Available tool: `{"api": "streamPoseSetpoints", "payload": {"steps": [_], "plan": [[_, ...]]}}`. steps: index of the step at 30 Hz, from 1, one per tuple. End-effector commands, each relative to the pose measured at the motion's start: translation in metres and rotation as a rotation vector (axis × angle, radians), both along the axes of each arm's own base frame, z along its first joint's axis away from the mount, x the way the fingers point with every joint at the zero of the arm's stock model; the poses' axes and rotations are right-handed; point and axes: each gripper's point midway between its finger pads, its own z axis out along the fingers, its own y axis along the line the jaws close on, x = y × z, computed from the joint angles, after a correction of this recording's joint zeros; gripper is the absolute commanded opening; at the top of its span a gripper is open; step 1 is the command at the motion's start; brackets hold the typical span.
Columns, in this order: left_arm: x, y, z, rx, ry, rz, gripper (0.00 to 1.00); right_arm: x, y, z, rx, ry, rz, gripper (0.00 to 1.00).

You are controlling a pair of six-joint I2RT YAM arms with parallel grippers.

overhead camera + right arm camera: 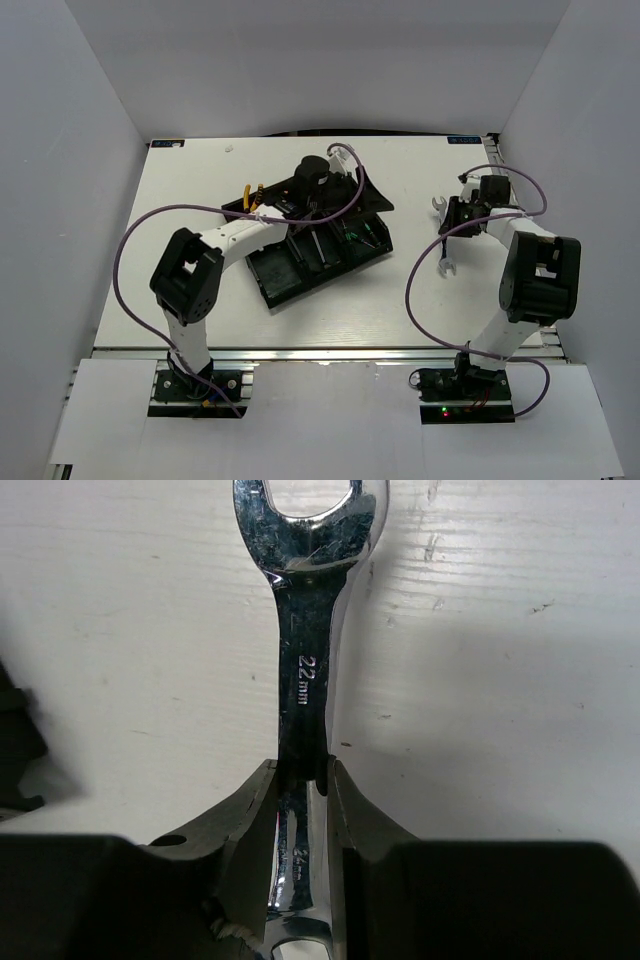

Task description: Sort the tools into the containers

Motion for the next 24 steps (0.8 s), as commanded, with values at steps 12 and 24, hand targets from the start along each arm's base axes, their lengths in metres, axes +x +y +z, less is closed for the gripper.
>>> {"api": "streamPoseSetpoints", "payload": {"steps": [12,24], "plan": [[0.016,-0.043,0.009,-0.041,0.023,-0.039,0.83,0.011,0.032,0.08,0.21,-0.19,0.032,0.0],[0.029,-0.065,0.001,0.0,0.031,-0.033,0.83,-0.018,0.079,0.129,0.349,-0.211,0.112,0.0]]}}
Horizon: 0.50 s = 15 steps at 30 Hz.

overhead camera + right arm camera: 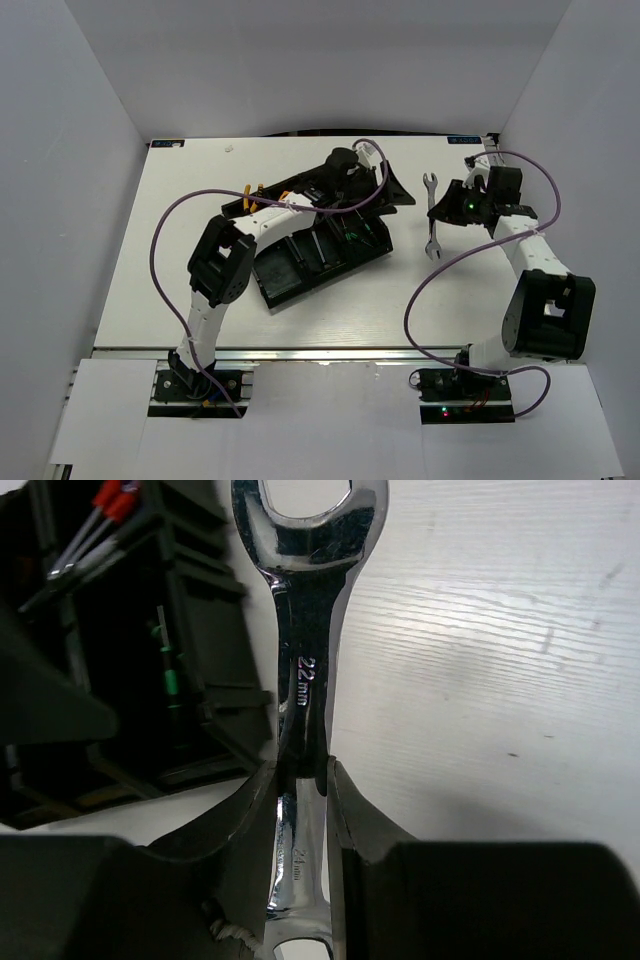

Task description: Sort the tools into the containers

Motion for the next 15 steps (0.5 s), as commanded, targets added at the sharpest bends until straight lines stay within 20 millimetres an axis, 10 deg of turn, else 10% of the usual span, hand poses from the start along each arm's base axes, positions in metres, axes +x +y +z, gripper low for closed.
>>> {"api": "streamPoseSetpoints", "payload": {"steps": [1,15], "plan": [[0.0,-0.006,0.023,-0.007,-0.036,-0.001,0.83,-0.011,0.031,0.037,0.082,-0.067,0.076,0.0],[0.001,-0.012,0.018,0.056,-0.064,0.017,0.76,-0.034,0.082,0.074,0.135,-0.124,0.204,0.0]]}}
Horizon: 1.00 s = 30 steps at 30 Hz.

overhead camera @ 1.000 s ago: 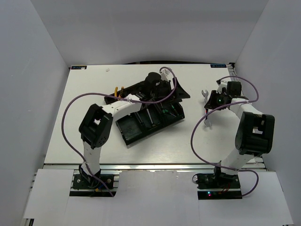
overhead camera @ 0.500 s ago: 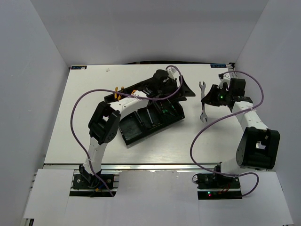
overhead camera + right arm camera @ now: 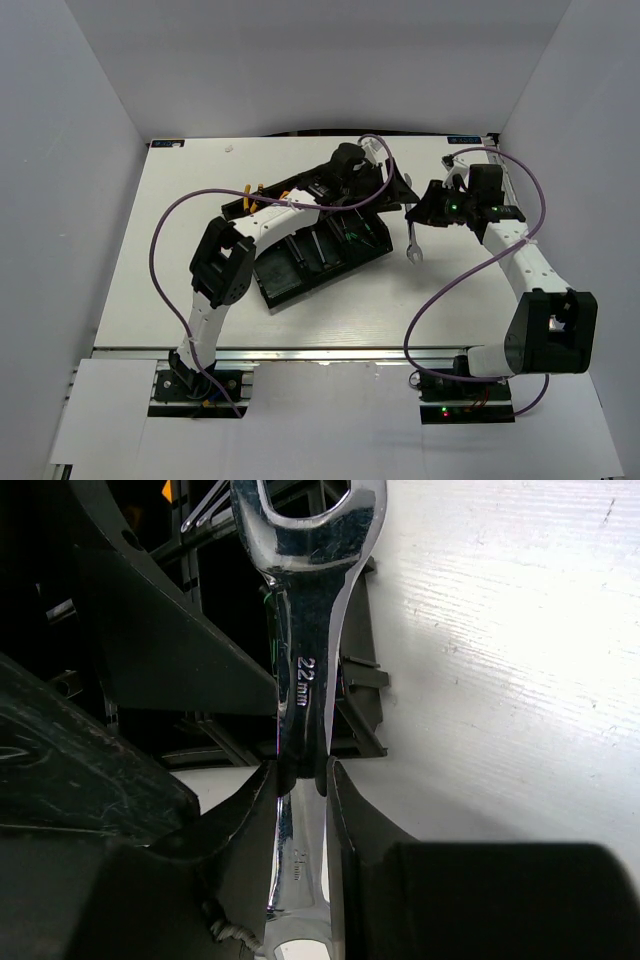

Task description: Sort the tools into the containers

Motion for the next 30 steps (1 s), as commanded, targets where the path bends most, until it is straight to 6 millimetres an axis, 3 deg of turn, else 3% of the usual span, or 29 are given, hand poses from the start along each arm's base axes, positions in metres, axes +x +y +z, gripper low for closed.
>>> {"api": "streamPoseSetpoints", "payload": {"steps": [1,10,16,20,23,24,25,26,27,30], "plan": [[0.001,-0.003,0.002,0.029,-0.03,0.015,0.75,-0.003,0.013,0.039,0.057,-0.107,0.051,0.0],[0.005,0.003,0.004,0.047,-0.047,0.054,0.74,-0.014,0.023,0.044,0.069,-0.116,0.086,0.0],[0.007,0.0,-0.001,0.048,-0.041,0.05,0.65,-0.021,0.028,0.045,0.079,-0.118,0.105,0.0],[0.003,-0.001,-0.001,0.044,-0.033,0.025,0.44,-0.02,0.03,0.046,0.081,-0.122,0.105,0.0],[-0.001,0.003,0.001,0.053,-0.042,0.015,0.22,-0.016,0.03,0.047,0.081,-0.126,0.107,0.0],[-0.004,0.004,0.002,0.055,-0.049,0.011,0.1,-0.016,0.031,0.05,0.083,-0.138,0.116,0.0],[-0.005,0.007,0.007,0.055,-0.055,0.014,0.1,-0.015,0.033,0.051,0.085,-0.139,0.123,0.03],[-0.006,0.011,0.002,0.075,-0.053,0.021,0.0,-0.014,0.034,0.052,0.083,-0.143,0.126,0.1],[-0.006,0.015,0.002,0.082,-0.056,0.026,0.0,-0.014,0.036,0.053,0.082,-0.153,0.138,0.23],[-0.004,0.031,0.012,0.097,-0.086,0.058,0.0,-0.016,0.045,0.058,0.071,-0.185,0.189,0.46]]}}
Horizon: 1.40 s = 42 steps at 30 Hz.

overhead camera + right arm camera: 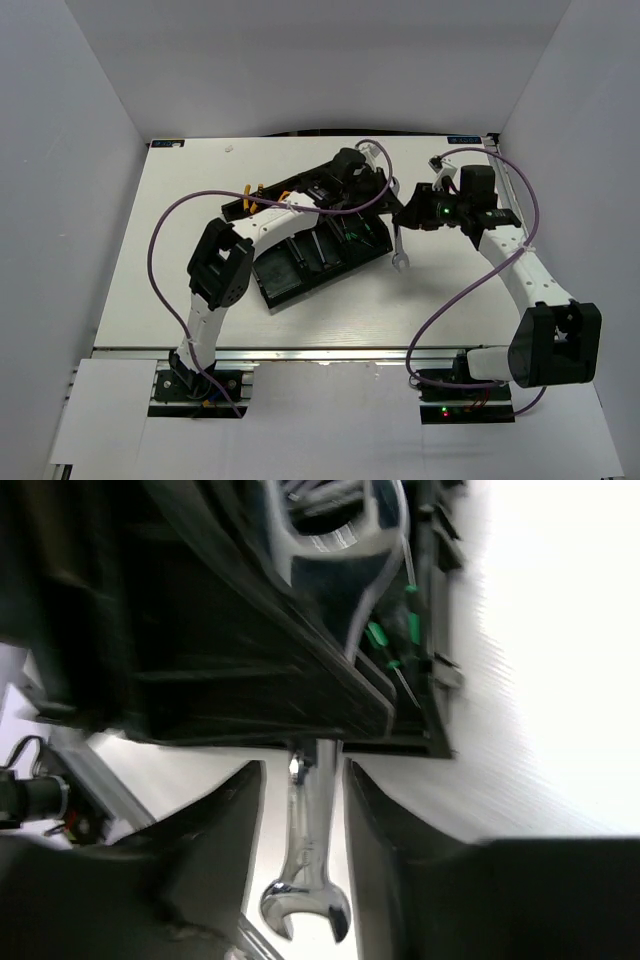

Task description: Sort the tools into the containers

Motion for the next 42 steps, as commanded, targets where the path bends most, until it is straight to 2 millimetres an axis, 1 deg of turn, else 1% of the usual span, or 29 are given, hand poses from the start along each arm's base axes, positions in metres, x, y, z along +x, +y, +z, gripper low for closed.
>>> {"api": "streamPoseSetpoints", "payload": {"steps": [1,2,3,4,5,6,7,8,9,11,12,14,15,16,17,18,19,20,21,24,28,31,32,34,35,36,38,39,42], "plan": [[-0.006,0.028,0.045,0.004,-0.093,0.021,0.0,0.008,0.016,0.043,0.039,-0.166,0.091,0.5],[-0.006,0.038,0.043,0.023,-0.09,0.034,0.0,0.009,0.016,0.045,0.036,-0.175,0.096,0.54],[0.0,0.051,0.047,0.036,-0.105,0.066,0.0,0.006,0.019,0.047,0.046,-0.184,0.128,0.68],[0.002,0.061,0.051,0.049,-0.129,0.077,0.0,0.004,0.019,0.047,0.028,-0.208,0.158,0.88],[-0.002,0.077,0.071,0.036,-0.157,0.099,0.0,0.002,0.02,0.048,0.023,-0.224,0.175,0.89],[0.002,0.098,0.062,0.069,-0.151,0.133,0.0,-0.001,0.022,0.05,0.026,-0.24,0.205,0.89],[0.001,0.111,0.064,0.085,-0.165,0.148,0.0,-0.005,0.022,0.051,0.01,-0.273,0.239,0.9],[-0.007,0.13,0.086,0.079,-0.204,0.166,0.0,-0.006,0.022,0.051,-0.004,-0.3,0.266,0.89],[-0.005,0.153,0.074,0.112,-0.189,0.201,0.0,-0.012,0.023,0.053,0.0,-0.323,0.31,0.89],[-0.011,0.184,0.078,0.134,-0.19,0.244,0.0,-0.018,0.023,0.056,-0.021,-0.384,0.362,0.89],[-0.015,0.211,0.086,0.134,-0.206,0.29,0.0,-0.021,0.023,0.055,-0.02,-0.395,0.376,0.89],[-0.02,0.238,0.088,0.153,-0.208,0.337,0.0,-0.022,0.023,0.055,-0.031,-0.417,0.387,0.9],[-0.02,0.26,0.099,0.149,-0.24,0.379,0.0,-0.021,0.022,0.055,-0.039,-0.431,0.392,0.89],[-0.023,0.27,0.088,0.173,-0.228,0.39,0.0,-0.02,0.021,0.053,-0.046,-0.435,0.394,0.89],[-0.023,0.279,0.083,0.189,-0.22,0.404,0.0,-0.02,0.021,0.053,-0.048,-0.438,0.397,0.89],[-0.02,0.294,0.078,0.209,-0.225,0.427,0.0,-0.021,0.021,0.052,-0.05,-0.448,0.416,0.89],[-0.021,0.301,0.064,0.238,-0.213,0.433,0.0,-0.021,0.021,0.051,-0.052,-0.451,0.429,0.89],[-0.017,0.306,0.06,0.242,-0.222,0.441,0.0,-0.022,0.021,0.052,-0.055,-0.46,0.447,0.9],[-0.013,0.312,0.055,0.268,-0.247,0.441,0.0,-0.028,0.022,0.05,-0.057,-0.474,0.494,0.89],[-0.001,0.319,0.038,0.292,-0.294,0.455,0.0,-0.03,0.023,0.05,-0.055,-0.484,0.538,0.89],[0.014,0.321,0.014,0.338,-0.327,0.435,0.0,-0.027,0.017,0.052,-0.073,-0.499,0.535,0.89],[0.019,0.32,0.006,0.347,-0.356,0.427,0.0,-0.026,0.013,0.053,-0.08,-0.502,0.52,0.89],[0.02,0.319,-0.001,0.348,-0.347,0.418,0.01,-0.026,0.012,0.05,-0.078,-0.495,0.517,0.89],[0.018,0.317,-0.012,0.35,-0.33,0.397,0.07,-0.026,0.01,0.05,-0.076,-0.491,0.511,0.89],[0.018,0.316,-0.016,0.352,-0.328,0.392,0.17,-0.026,0.01,0.05,-0.075,-0.489,0.509,0.89],[0.015,0.317,-0.025,0.358,-0.312,0.389,0.23,-0.026,0.009,0.049,-0.076,-0.488,0.506,0.89],[0.014,0.318,-0.027,0.364,-0.315,0.395,0.33,-0.026,0.008,0.05,-0.077,-0.487,0.503,0.89],[0.013,0.319,-0.026,0.36,-0.315,0.402,0.41,-0.025,0.007,0.048,-0.082,-0.484,0.501,0.89],[0.006,0.32,-0.029,0.36,-0.305,0.396,0.51,-0.024,0.005,0.047,-0.086,-0.481,0.498,0.89]]}}
